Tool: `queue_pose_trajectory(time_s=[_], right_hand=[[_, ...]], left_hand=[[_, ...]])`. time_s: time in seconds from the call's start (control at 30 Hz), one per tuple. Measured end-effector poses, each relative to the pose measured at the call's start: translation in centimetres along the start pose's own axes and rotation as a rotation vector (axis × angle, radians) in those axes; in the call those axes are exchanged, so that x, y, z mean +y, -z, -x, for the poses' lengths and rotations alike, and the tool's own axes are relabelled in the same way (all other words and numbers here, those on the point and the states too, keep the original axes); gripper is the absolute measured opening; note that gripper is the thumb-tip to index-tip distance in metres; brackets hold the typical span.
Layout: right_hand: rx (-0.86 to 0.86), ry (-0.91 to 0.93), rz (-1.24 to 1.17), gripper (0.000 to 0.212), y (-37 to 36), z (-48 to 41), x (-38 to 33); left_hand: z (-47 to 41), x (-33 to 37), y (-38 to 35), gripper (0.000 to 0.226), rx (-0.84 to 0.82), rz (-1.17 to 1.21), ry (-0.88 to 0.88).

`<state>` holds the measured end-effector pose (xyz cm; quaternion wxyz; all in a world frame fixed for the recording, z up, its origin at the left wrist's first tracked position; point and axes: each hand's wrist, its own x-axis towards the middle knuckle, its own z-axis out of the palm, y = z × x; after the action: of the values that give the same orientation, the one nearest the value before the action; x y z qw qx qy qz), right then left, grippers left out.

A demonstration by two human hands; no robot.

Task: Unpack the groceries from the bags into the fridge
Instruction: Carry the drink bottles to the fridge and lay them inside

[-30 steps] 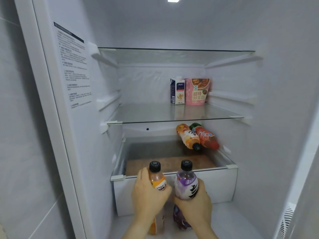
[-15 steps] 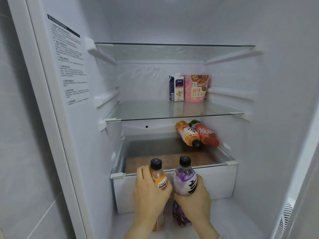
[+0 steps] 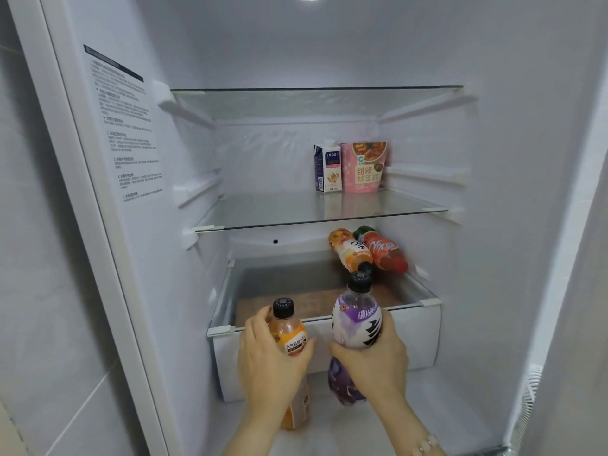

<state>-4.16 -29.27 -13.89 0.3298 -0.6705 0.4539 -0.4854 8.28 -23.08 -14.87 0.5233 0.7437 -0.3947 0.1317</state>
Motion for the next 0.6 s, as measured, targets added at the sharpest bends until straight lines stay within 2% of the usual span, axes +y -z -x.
queue_pose_trajectory(time_s=[0.13,0.2,0.3,0.4,0.5,0.6], right_hand=[[-0.007,0.083,-0.057,0.066,1.1,-0.3,-1.4],[-0.005,0.167,-0.09,0.065,2.0,-0.7,-2.4],[0.013,0.312,-0.161,0.07,3.4,-1.6,-4.2],[-0.046,0.448,-0.202,0.07,4.1,-2.5,-5.6],[-0.124,0.557,-0.183,0.076,3.9,-3.6,-5.3],[-0.145,0.573,-0.148,0.077,3.2,-4.5,-4.2]], left_hand=[[-0.3,0.7,1.5,0.077,-0.063,0.006,0.004],[-0.9,1.7,3.2,0.069,-0.058,0.042,-0.011],[-2.3,5.4,6.4,0.049,-0.01,0.241,-0.133],[-3.3,10.0,8.0,0.039,-0.183,0.379,-0.22],[-3.7,12.7,7.9,0.043,-0.288,0.214,-0.288],[-4.3,13.6,7.3,0.043,-0.342,0.068,-0.263]])
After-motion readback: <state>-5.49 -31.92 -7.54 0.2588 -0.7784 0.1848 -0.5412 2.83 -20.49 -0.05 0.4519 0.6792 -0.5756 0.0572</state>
